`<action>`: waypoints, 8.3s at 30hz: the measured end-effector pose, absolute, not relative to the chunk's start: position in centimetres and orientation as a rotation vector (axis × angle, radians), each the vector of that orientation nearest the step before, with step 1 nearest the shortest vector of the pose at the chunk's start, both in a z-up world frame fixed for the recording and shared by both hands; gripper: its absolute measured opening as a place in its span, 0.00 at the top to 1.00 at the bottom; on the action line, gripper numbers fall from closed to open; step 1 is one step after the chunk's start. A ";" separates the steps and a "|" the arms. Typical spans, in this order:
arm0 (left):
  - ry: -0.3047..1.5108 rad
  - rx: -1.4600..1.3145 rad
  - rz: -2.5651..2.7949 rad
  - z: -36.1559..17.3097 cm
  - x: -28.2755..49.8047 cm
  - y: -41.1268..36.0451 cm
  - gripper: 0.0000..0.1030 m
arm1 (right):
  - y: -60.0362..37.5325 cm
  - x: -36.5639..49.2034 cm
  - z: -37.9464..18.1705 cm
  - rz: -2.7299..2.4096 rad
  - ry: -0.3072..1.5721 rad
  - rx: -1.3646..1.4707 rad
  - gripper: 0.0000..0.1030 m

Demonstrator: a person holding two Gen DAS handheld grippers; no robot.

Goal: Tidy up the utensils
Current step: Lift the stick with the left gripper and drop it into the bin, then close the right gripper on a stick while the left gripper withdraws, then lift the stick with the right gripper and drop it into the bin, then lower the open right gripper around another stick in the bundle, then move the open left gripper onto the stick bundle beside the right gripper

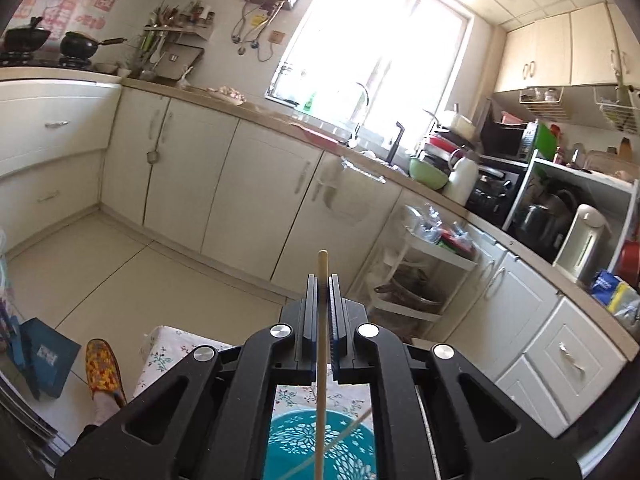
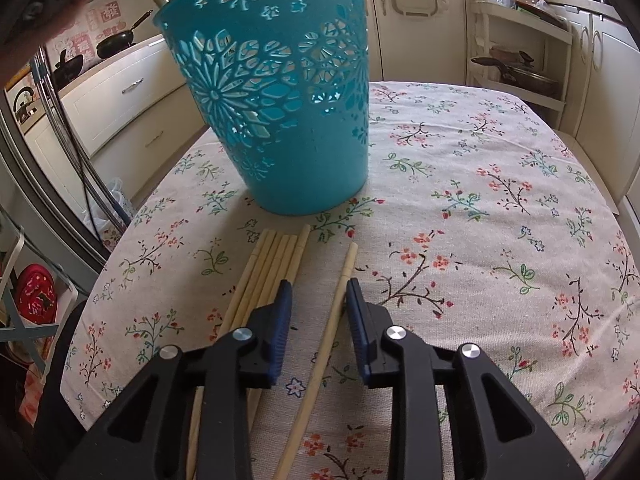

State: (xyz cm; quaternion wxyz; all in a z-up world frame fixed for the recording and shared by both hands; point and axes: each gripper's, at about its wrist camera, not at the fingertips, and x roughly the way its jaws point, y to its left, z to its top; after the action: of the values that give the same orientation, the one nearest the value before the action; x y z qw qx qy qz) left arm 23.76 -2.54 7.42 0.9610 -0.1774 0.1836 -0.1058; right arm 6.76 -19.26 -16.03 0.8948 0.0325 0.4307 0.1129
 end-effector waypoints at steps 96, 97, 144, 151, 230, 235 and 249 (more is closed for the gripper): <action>0.961 0.028 -0.111 -15.5 16.2 -0.3 0.13 | -18.4 15.0 -1.0 0.156 0.466 0.178 0.82; 0.961 0.029 -0.109 -15.6 16.2 -0.3 0.13 | -18.7 14.1 -0.8 0.156 0.457 0.173 0.81; 0.961 0.022 -0.091 -15.8 16.3 -0.3 0.11 | -18.6 6.3 -16.2 0.183 0.915 0.105 0.80; 0.961 0.022 -0.091 -15.8 16.3 -0.3 0.11 | -18.6 6.3 -16.1 0.179 0.916 0.107 0.80; 0.948 0.158 -0.247 -15.7 13.4 -3.4 0.32 | -19.0 6.8 -15.8 0.157 0.893 0.055 0.69; 0.952 0.156 -0.245 -15.7 13.4 -3.3 0.29 | -18.8 6.5 -15.8 0.148 0.887 0.038 0.69; 0.954 0.155 -0.243 -15.7 13.4 -3.3 0.28 | -18.4 6.2 -15.7 0.138 0.883 0.019 0.69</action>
State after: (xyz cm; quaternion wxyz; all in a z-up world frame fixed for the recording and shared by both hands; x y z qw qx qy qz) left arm 13.39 -3.30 -15.73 0.8785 0.0745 0.4573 -0.1167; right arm 6.19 -18.36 -15.73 0.9017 0.0090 0.4271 0.0666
